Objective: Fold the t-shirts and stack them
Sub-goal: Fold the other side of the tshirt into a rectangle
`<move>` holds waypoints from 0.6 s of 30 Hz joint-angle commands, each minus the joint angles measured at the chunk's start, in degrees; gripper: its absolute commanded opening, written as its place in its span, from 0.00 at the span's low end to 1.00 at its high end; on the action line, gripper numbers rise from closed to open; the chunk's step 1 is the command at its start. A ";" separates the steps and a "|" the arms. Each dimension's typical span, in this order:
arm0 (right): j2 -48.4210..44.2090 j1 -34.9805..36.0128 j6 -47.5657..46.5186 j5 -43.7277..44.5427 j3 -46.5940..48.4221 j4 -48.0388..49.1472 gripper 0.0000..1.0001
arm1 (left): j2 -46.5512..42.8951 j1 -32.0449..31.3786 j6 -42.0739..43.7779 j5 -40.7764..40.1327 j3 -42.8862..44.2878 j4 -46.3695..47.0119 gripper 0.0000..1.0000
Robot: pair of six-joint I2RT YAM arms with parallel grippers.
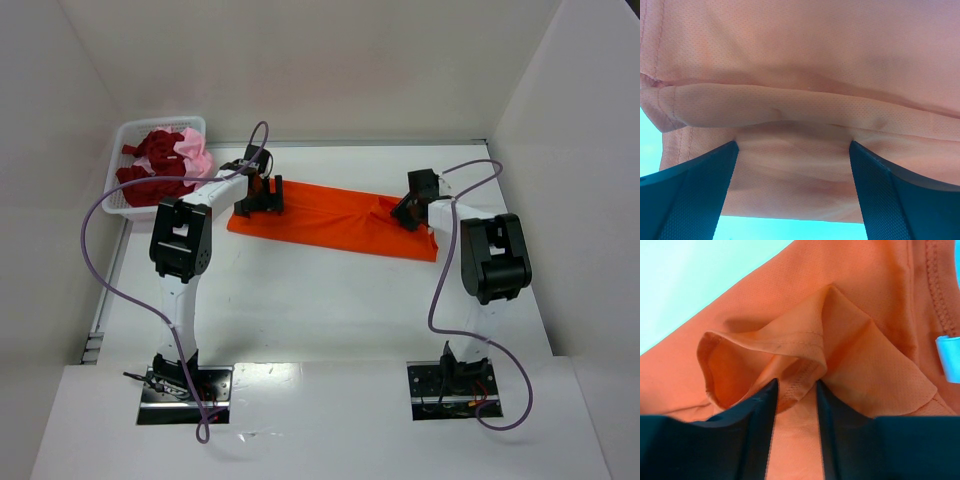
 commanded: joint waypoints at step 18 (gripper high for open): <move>1.72 0.36 0.09 3.62 7.53 4.52 0.30 | 4.92 -0.29 -0.31 3.43 -1.22 0.39 1.00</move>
